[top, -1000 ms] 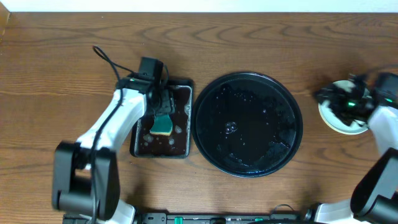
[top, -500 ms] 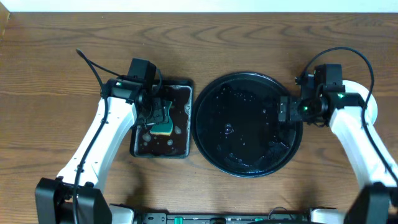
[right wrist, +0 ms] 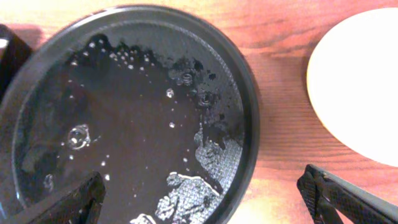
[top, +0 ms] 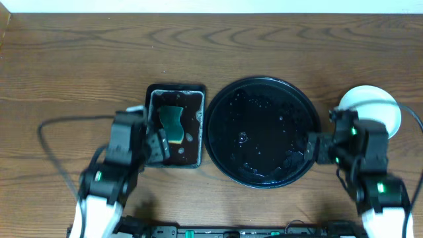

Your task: Clean dirty plates on tray and stack at the side

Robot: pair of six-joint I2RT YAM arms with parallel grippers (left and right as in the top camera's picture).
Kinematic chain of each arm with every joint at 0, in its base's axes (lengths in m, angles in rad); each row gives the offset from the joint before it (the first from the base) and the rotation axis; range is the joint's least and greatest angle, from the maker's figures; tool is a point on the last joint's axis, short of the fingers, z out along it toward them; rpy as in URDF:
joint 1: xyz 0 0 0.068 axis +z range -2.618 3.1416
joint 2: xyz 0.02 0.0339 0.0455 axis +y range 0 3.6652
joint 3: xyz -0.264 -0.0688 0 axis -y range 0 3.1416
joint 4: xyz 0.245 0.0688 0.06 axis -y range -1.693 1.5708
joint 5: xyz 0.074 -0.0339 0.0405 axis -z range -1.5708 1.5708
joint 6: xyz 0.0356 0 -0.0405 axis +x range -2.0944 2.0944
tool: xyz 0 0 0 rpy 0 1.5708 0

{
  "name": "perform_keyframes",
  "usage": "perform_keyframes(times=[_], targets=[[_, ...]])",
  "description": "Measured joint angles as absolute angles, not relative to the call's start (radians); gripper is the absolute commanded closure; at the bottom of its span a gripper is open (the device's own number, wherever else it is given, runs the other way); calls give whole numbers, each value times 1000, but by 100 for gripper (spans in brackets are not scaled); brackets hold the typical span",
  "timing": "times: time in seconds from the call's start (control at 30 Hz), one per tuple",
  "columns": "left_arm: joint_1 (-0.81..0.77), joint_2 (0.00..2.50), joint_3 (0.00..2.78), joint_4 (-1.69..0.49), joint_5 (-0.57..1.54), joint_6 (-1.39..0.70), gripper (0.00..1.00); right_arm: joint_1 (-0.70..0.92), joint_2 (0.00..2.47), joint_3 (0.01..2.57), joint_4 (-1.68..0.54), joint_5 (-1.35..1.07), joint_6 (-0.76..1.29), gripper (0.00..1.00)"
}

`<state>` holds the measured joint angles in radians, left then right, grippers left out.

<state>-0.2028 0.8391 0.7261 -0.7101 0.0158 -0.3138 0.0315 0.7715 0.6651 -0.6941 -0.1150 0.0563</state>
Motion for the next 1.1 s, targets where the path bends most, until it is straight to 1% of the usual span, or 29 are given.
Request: perform_keyframes(times=[0.1,0.2,0.37,0.57,0.83,0.97,1.03,1.1], targets=[[-203,733,693,-710,15,-314,18,31,675,646,-745,-115,56,1],[-203,680,692,-706,15,-314,17,31,620,644,-801,-115,56,1],[-203,661,692,-706,15,-313,17,31,611,643,-874,-115,56,1],[-203,661,692,-706,15,-313,17,31,611,641,-907,-115,56,1],[-203,661,692,-706,15,-313,16,31,608,640,-913,-114,56,1],[-203,661,692,-706,15,-314,16,31,547,634,-923,-97,55,1],[-203,661,692,-706,15,-314,16,31,486,622,-885,-94,55,1],[-203,661,692,-706,15,-313,16,31,404,589,-781,-92,55,1]])
